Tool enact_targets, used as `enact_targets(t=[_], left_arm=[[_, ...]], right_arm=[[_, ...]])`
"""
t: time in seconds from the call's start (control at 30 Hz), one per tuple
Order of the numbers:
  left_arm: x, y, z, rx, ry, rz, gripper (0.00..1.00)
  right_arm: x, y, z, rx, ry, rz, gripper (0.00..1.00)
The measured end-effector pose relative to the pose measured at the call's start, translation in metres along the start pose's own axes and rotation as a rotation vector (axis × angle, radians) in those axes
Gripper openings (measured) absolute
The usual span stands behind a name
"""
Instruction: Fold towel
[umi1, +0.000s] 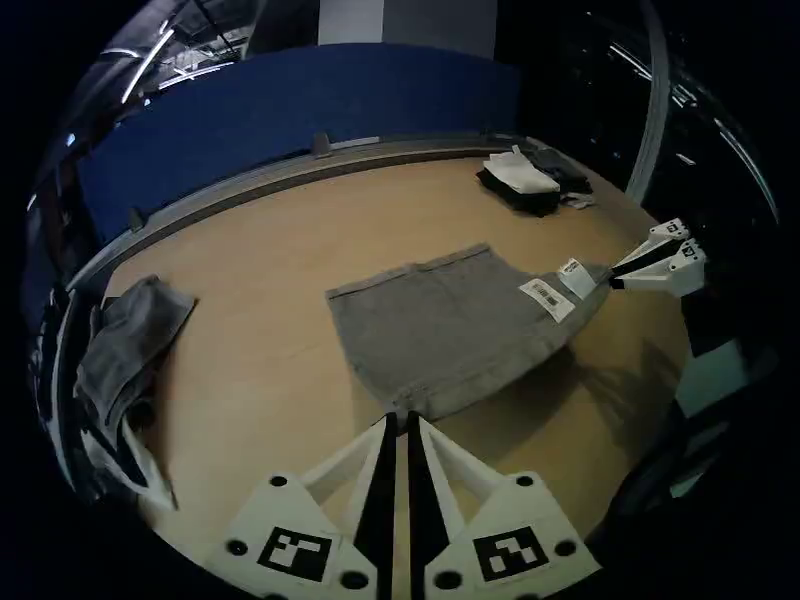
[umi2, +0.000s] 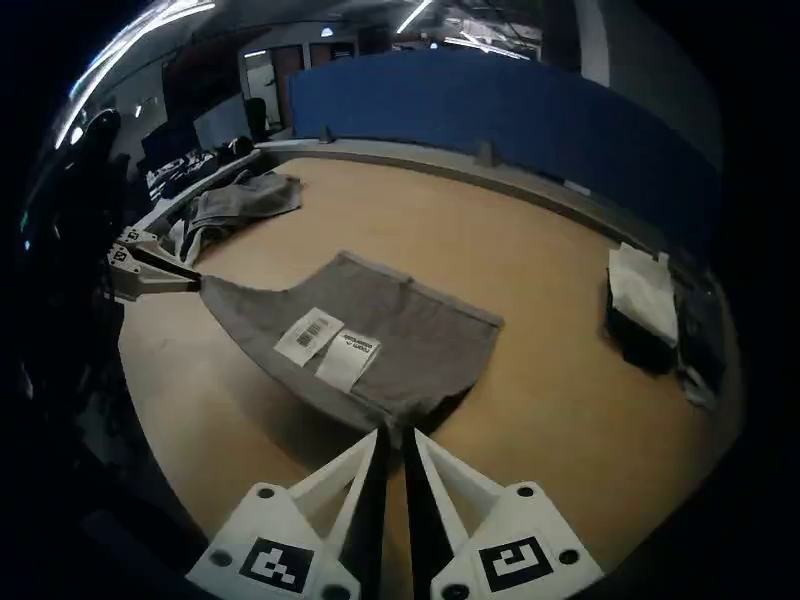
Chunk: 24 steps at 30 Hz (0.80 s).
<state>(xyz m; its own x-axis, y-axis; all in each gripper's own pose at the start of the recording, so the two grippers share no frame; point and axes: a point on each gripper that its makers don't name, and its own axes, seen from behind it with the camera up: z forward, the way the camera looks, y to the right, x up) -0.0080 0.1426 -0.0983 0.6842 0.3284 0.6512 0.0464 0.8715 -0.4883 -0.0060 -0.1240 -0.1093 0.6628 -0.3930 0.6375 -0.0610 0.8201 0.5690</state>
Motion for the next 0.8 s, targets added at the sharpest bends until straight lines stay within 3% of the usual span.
enact_targets(t=[0.8], left_arm=[[0.016,0.009,-0.025,0.002,0.026,-0.024,0.07]], right_arm=[[0.012,-0.003,-0.025,-0.004,0.021,0.004,0.10]])
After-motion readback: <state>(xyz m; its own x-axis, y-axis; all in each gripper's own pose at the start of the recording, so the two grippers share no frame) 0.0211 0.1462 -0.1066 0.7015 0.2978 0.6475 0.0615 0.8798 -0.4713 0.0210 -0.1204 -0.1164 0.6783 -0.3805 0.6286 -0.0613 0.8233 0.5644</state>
